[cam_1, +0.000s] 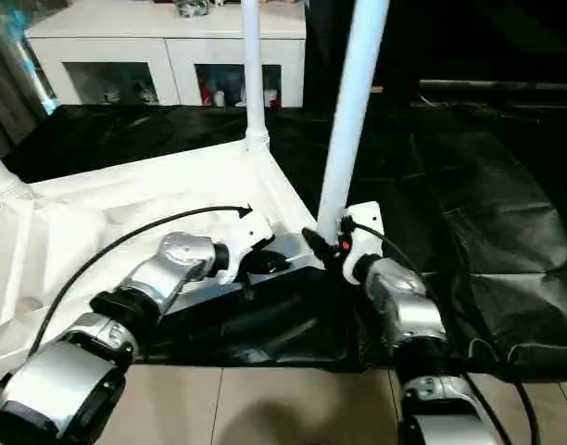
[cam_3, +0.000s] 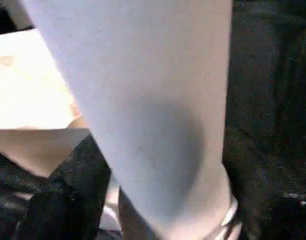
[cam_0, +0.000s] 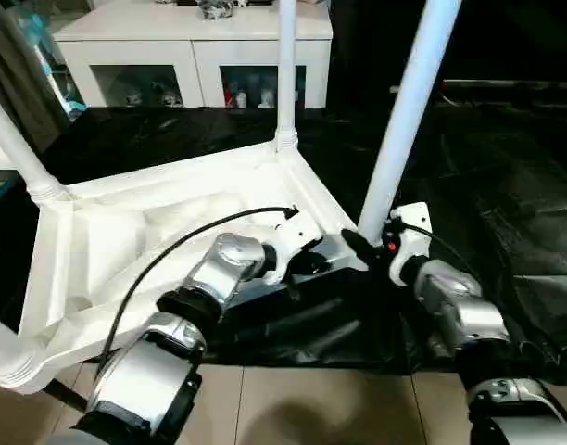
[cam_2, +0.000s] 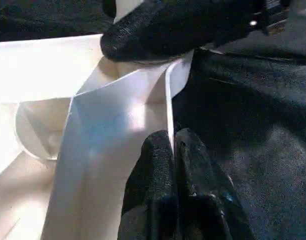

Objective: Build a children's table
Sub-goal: Rotate leg to tighten

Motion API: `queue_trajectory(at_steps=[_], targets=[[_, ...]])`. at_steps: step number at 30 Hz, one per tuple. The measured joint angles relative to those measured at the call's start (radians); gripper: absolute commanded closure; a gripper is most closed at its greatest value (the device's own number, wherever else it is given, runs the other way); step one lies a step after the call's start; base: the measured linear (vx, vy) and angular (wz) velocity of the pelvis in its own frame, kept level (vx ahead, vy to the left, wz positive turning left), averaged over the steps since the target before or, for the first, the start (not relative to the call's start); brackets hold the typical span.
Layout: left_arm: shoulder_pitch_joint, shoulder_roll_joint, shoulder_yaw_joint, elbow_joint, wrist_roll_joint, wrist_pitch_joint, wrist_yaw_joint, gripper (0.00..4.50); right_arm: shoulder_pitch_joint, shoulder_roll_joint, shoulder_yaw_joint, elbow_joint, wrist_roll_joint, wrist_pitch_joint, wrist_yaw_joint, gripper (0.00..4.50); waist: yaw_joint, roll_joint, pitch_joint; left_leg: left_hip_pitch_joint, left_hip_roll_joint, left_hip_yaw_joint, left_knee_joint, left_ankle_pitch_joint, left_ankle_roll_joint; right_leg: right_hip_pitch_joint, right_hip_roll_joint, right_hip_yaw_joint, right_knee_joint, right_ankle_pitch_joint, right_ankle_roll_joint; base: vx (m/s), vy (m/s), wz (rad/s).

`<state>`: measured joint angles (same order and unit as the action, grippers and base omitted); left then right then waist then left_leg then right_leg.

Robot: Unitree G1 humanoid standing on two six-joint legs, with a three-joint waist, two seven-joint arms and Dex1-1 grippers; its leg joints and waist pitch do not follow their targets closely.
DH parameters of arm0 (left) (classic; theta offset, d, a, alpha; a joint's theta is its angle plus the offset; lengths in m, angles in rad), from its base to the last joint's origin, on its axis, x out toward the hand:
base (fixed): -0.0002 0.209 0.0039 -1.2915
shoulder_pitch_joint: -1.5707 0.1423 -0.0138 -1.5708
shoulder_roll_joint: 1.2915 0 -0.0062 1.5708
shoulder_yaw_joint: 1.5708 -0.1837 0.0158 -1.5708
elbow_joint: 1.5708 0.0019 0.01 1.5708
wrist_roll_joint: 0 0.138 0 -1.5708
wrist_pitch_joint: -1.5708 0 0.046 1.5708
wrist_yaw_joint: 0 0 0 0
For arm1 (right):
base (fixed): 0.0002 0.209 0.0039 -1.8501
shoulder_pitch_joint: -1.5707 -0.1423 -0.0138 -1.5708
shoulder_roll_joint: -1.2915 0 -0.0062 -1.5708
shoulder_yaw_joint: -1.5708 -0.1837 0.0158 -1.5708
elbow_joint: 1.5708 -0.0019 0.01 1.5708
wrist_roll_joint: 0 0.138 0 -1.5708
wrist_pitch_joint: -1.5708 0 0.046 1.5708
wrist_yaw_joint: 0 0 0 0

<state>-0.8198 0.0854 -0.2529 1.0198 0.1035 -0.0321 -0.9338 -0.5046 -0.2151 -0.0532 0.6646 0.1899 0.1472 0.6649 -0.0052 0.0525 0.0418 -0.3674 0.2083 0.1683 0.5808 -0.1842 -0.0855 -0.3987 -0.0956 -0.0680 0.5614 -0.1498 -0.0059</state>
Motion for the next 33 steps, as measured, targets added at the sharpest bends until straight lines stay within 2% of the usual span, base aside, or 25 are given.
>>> queue_trajectory(at_steps=[4,8,9,11,13,15,17,21,27,31,33], targets=[[0.020,0.043,-0.012,-0.036,-0.013,-0.014,-0.099,4.50,0.036,-0.067,0.053,-0.059,0.009,0.002,0.148,0.77,0.007,-0.001,0.000,0.000,0.001,0.001,-0.006,0.000,0.000,-0.001,0.001,-0.001,0.001,0.003,-0.004,0.000,0.000,0.00],[0.061,0.100,-0.030,-0.116,-0.034,-0.020,-0.237,4.50,0.065,-0.141,0.099,-0.118,0.035,0.028,0.343,0.77,0.028,0.000,0.000,0.000,0.005,0.002,-0.006,0.003,0.004,-0.004,0.002,-0.001,0.007,-0.001,0.001,0.000,0.000,0.00],[0.065,0.105,-0.032,-0.124,-0.036,-0.021,-0.262,4.50,0.068,-0.145,0.103,-0.126,0.038,0.035,0.370,1.02,0.034,0.000,0.000,0.000,0.005,0.003,-0.006,0.003,0.005,-0.004,0.002,-0.001,0.009,-0.003,0.001,0.000,0.000,0.00],[0.072,0.117,-0.039,-0.151,-0.040,-0.021,-0.313,4.50,0.070,-0.153,0.111,-0.143,0.047,0.050,0.424,1.10,0.043,0.000,0.000,0.000,0.007,0.004,-0.003,0.003,0.005,-0.006,0.002,-0.001,0.014,-0.008,0.000,0.000,0.000,0.00],[0.083,0.137,-0.046,-0.169,-0.044,-0.019,-0.357,4.50,0.070,-0.170,0.131,-0.154,0.052,0.062,0.471,1.15,0.047,0.000,0.000,0.000,0.007,0.005,-0.001,0.003,0.005,-0.007,0.001,0.000,0.015,-0.010,-0.001,0.000,0.000,0.00],[0.087,0.157,-0.053,-0.185,-0.049,-0.009,-0.391,4.50,0.070,-0.185,0.150,-0.162,0.054,0.066,0.513,1.48,0.051,-0.001,0.001,0.001,0.007,0.005,0.000,0.003,0.005,-0.007,0.001,0.000,0.015,-0.011,-0.002,0.000,0.000,0.00],[0.094,0.166,-0.057,-0.198,-0.052,0.000,-0.408,4.50,0.070,-0.191,0.166,-0.169,0.052,0.067,0.535,1.52,0.053,-0.001,0.001,0.001,0.007,0.005,0.000,0.003,0.005,-0.007,0.001,0.001,0.016,-0.011,-0.002,0.000,0.000,0.00],[0.109,0.177,-0.059,-0.230,-0.058,0.017,-0.414,4.50,0.070,-0.198,0.179,-0.175,0.049,0.068,0.551,1.82,0.052,-0.001,0.001,0.002,0.007,0.005,0.001,0.001,0.001,-0.007,0.001,0.001,0.017,-0.011,-0.002,0.000,0.000,0.00],[0.112,0.167,-0.059,-0.239,-0.059,0.026,-0.403,4.50,0.081,-0.194,0.177,-0.189,0.045,0.067,0.540,1.86,0.052,-0.001,0.001,0.002,0.007,0.005,0.001,0.000,0.000,-0.007,0.001,0.002,0.018,-0.011,-0.002,0.000,0.000,0.00],[0.093,0.135,-0.040,-0.195,-0.044,0.029,-0.293,4.50,0.078,-0.148,0.146,-0.163,0.020,0.044,0.394,1.88,0.051,-0.001,0.000,0.003,0.007,0.005,0.004,0.000,0.000,-0.005,0.001,0.003,0.019,-0.011,-0.002,0.000,0.000,0.00],[0.065,0.112,-0.032,-0.153,-0.027,0.034,-0.209,4.50,0.058,-0.102,0.114,-0.127,0.002,0.036,0.264,1.92,0.042,-0.001,0.000,0.003,0.006,0.005,0.004,0.000,-0.001,-0.005,0.001,0.003,0.018,-0.011,-0.002,0.000,0.000,0.00]])
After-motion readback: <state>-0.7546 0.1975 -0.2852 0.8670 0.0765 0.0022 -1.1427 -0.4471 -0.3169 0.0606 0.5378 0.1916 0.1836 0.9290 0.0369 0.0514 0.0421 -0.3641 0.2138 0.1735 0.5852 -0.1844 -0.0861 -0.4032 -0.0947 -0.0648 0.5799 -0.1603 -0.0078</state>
